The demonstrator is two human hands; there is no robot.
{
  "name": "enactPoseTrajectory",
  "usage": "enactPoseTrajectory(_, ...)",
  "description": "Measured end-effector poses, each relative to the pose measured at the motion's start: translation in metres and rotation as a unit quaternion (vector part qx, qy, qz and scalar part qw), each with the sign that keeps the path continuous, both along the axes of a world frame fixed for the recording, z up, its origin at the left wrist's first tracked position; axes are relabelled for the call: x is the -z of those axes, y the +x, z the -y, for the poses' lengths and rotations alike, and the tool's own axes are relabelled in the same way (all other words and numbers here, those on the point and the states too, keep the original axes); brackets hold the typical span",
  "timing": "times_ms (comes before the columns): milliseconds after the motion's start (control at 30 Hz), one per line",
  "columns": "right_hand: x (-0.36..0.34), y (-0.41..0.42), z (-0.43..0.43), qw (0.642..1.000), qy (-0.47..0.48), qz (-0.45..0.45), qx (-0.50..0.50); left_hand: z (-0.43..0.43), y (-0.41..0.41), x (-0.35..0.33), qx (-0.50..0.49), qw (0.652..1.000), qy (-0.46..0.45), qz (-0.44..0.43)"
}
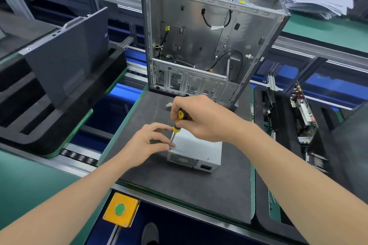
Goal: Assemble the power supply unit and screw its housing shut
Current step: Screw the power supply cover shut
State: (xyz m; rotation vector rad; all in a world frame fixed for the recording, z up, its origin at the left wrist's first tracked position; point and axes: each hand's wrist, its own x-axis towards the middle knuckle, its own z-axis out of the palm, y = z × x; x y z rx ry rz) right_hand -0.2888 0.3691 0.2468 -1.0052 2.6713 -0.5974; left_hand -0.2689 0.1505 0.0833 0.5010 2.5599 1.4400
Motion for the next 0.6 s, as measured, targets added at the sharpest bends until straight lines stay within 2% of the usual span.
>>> enactPoseTrajectory(200, 0.0, -0.001, -0.004, 1.0, 0.001, -0.006, 0.011, 0.002, -0.005, -0.008, 0.038, 0.999, -0.008, 0.036)
enactPoseTrajectory(600, -0.003, -0.004, -0.016, 0.999, -0.021, 0.032, 0.028, -0.001, -0.013, -0.017, 0.049, 0.996, -0.07, -0.023)
